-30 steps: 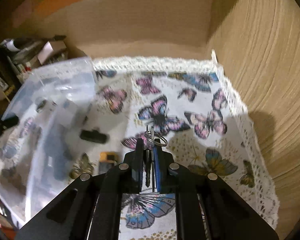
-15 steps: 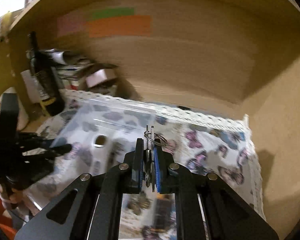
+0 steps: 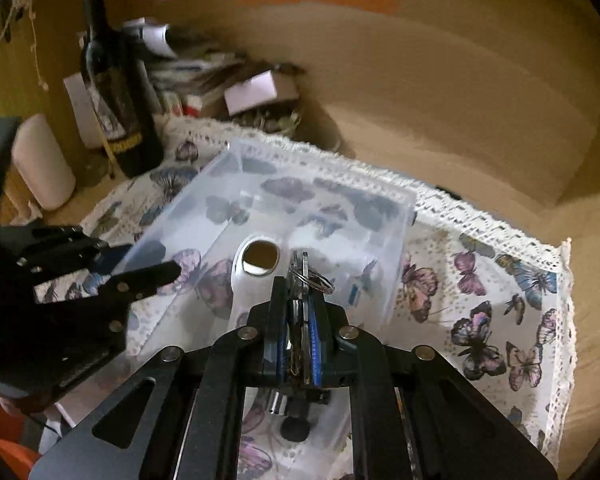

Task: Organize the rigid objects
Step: 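Lift the keys with the right gripper and drop them into the clear box, then grasp the black-and-gold lighter upright with the right gripper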

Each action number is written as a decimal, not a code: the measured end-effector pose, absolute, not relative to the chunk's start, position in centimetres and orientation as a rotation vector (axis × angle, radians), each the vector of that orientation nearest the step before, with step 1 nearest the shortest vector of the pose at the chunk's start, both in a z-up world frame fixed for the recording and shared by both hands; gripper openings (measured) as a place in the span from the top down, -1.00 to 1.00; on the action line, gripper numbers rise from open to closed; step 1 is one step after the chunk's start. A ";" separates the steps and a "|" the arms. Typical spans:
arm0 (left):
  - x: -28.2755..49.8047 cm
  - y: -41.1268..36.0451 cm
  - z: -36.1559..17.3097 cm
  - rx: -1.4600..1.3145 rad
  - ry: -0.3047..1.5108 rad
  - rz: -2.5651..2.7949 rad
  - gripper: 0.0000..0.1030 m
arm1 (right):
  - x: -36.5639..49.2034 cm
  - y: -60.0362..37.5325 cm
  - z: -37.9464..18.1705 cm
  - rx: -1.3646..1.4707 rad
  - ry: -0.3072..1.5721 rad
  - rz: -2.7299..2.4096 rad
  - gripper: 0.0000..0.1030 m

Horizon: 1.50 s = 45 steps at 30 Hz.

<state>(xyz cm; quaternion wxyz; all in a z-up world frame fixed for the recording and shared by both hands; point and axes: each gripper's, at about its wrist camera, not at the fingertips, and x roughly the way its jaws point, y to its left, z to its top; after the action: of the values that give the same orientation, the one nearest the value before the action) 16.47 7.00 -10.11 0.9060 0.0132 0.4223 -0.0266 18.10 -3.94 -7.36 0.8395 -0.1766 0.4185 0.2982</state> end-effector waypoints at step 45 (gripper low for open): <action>16.5 6.9 -10.1 0.032 0.871 -0.054 0.72 | 15.3 -16.2 -8.6 -0.245 0.940 0.361 0.05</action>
<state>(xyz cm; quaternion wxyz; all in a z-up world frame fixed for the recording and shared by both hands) 16.55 6.87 -10.11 0.9061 0.0154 0.4219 -0.0259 15.33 -16.18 -8.63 0.8687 -0.1170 0.4493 0.1726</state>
